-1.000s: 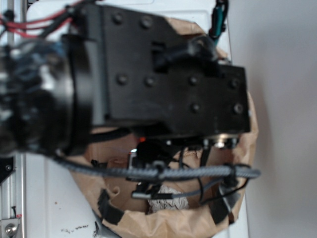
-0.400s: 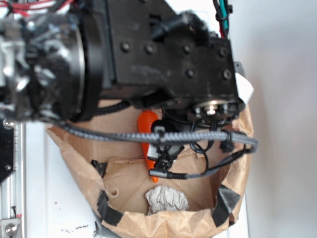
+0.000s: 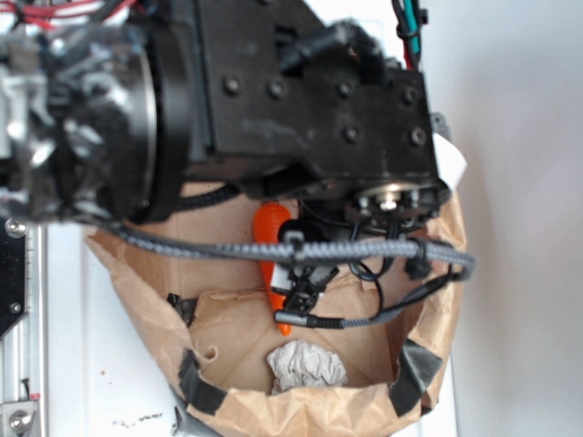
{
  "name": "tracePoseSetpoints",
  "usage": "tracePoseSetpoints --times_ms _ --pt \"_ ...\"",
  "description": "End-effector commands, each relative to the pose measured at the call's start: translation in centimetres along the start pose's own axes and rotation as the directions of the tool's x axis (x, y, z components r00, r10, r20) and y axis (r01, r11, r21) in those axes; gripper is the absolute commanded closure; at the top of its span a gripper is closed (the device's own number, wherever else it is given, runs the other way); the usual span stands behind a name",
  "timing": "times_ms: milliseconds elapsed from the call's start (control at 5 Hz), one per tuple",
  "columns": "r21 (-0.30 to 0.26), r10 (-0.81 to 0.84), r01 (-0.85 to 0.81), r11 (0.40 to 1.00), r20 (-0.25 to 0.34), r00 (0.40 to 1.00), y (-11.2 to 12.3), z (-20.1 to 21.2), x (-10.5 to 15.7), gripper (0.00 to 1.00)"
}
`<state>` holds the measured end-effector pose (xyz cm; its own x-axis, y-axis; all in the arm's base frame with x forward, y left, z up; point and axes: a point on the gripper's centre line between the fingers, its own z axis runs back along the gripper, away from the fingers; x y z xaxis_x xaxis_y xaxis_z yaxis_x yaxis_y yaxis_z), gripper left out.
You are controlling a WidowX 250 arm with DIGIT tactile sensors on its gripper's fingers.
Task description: Grab the blue rope.
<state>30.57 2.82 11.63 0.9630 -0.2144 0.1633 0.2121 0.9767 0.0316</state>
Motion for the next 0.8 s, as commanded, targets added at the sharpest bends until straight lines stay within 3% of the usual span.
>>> tracePoseSetpoints --times_ms 0,200,600 --pt "0.059 0.021 -0.026 0.998 0.084 0.996 0.3 -1.1 1.9 0.0" --pt "0.126 0.003 -0.015 0.992 0.094 0.996 0.4 -4.0 1.5 0.0" --pt "0.119 0.023 -0.034 0.992 0.095 0.995 1.4 -5.6 2.0 0.0"
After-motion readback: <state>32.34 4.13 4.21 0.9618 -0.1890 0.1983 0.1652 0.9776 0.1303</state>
